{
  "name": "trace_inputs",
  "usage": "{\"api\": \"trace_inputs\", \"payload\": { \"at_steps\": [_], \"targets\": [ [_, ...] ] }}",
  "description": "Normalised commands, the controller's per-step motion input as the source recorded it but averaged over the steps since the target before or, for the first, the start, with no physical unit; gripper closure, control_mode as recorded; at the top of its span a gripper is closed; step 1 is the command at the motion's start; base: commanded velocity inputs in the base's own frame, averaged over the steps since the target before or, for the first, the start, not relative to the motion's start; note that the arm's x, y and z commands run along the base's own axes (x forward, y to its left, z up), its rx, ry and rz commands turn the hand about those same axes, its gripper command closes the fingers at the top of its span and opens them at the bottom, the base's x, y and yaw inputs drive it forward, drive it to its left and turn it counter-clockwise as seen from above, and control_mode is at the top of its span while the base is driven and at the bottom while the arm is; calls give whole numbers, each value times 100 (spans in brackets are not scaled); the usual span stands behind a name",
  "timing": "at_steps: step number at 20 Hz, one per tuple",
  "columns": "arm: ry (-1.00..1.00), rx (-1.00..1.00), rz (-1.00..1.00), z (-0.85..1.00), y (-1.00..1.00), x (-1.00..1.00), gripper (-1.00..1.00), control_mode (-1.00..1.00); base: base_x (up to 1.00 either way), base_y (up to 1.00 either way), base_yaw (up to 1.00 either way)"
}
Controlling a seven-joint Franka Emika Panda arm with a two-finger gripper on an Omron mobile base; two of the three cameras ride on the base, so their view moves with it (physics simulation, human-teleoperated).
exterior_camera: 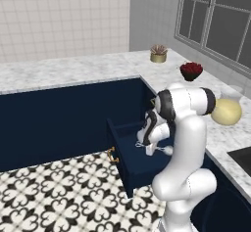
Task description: Pick the tongs from the drawer and place it on the counter.
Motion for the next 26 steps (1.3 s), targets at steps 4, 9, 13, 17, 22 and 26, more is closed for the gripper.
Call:
{"api": "trace_inputs", "payload": {
  "at_steps": [4,9,13,17,22,26],
  "targets": [
    [-2,-1,10,100,21,-46,100,-100,0,0,0],
    [-6,0,5,100,11,-30,100,-100,0,0,0],
    [1,0,0,100,-18,-40,100,-100,0,0,0],
    [18,-7,-4,100,-56,-45,100,-100,0,0,0],
    [21,-6,-10,87,-100,8,100,-100,0,0,0],
    [6,3,-6,21,-100,31,100,-100,0,0,0]
  ]
}}
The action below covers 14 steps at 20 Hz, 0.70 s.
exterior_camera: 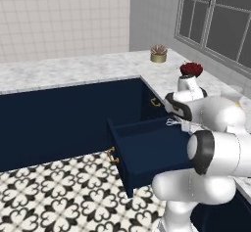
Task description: Pick the tongs from the drawer and place it on the counter.
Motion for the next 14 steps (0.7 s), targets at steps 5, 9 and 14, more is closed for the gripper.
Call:
{"api": "trace_inputs", "payload": {
  "at_steps": [5,9,14],
  "targets": [
    [-6,8,1,-39,-99,22,100,-100,0,0,0],
    [-3,20,6,-39,-100,45,100,-100,0,0,0],
    [5,13,14,-18,-87,51,100,-100,0,0,0]
  ]
}}
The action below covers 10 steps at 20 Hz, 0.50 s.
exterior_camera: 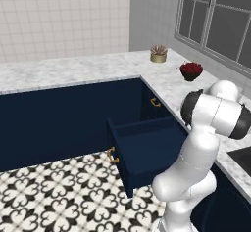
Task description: Pick the tongs from the drawer and place it on the counter.
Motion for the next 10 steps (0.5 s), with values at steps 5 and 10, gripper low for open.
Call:
{"api": "trace_inputs", "payload": {
  "at_steps": [5,10],
  "targets": [
    [2,8,12,-47,-73,37,100,-100,0,0,0],
    [-1,4,7,-60,-35,9,100,-100,0,0,0]
  ]
}}
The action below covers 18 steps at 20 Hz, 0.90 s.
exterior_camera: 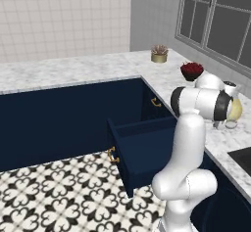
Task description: Pick the tongs from the drawer and place it on the counter.
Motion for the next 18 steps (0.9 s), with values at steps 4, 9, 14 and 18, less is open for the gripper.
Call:
{"api": "trace_inputs", "payload": {
  "at_steps": [4,9,14,18],
  "targets": [
    [-8,-1,1,-65,8,-52,-100,-100,0,0,0],
    [-11,-2,0,-33,7,-90,-100,-100,0,0,0],
    [-16,0,0,15,1,-76,-100,-100,0,0,0],
    [-22,0,0,93,24,-76,-100,-100,0,0,0]
  ]
}}
